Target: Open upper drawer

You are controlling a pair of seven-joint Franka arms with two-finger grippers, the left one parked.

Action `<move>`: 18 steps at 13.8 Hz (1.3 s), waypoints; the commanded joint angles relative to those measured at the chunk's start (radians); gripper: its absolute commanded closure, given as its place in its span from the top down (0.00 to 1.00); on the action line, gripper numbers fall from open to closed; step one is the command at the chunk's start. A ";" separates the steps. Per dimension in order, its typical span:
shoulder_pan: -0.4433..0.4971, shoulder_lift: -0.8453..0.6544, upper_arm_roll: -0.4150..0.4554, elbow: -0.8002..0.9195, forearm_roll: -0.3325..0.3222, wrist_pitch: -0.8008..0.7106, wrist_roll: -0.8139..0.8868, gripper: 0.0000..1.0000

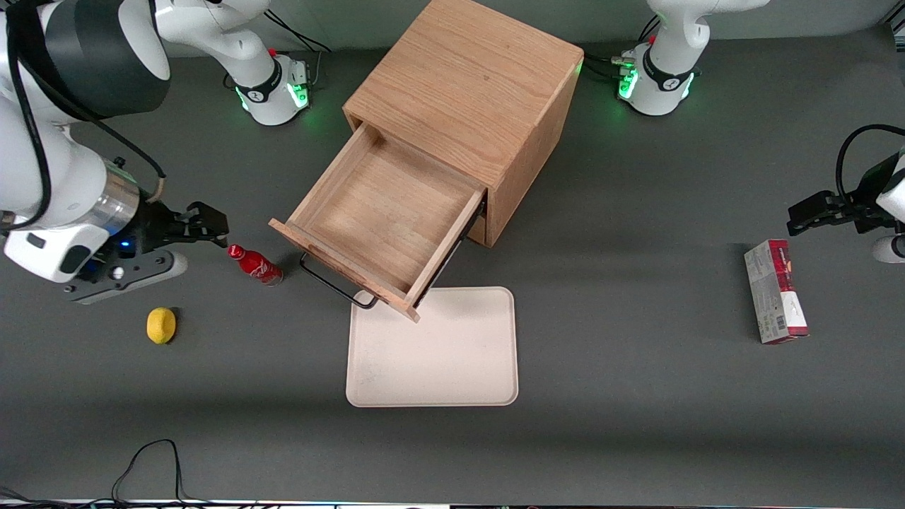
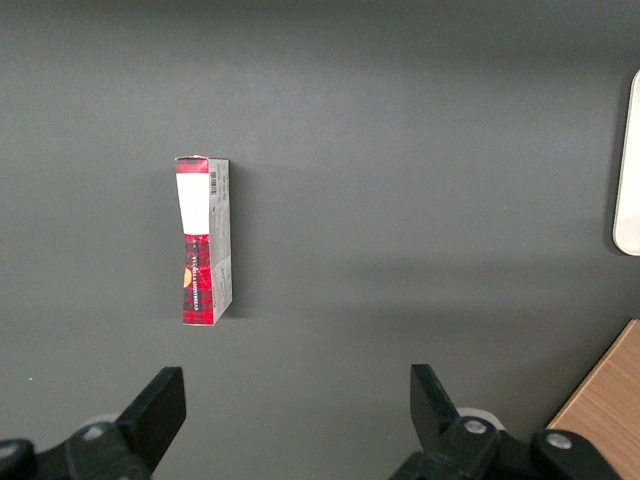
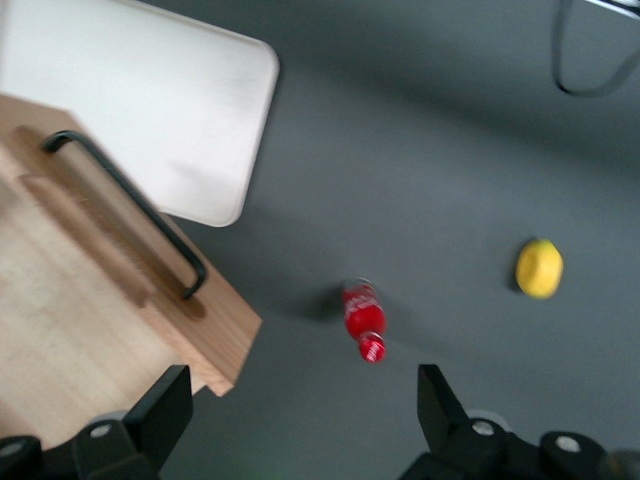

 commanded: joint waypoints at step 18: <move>-0.413 -0.277 0.221 -0.385 -0.024 0.251 0.046 1.00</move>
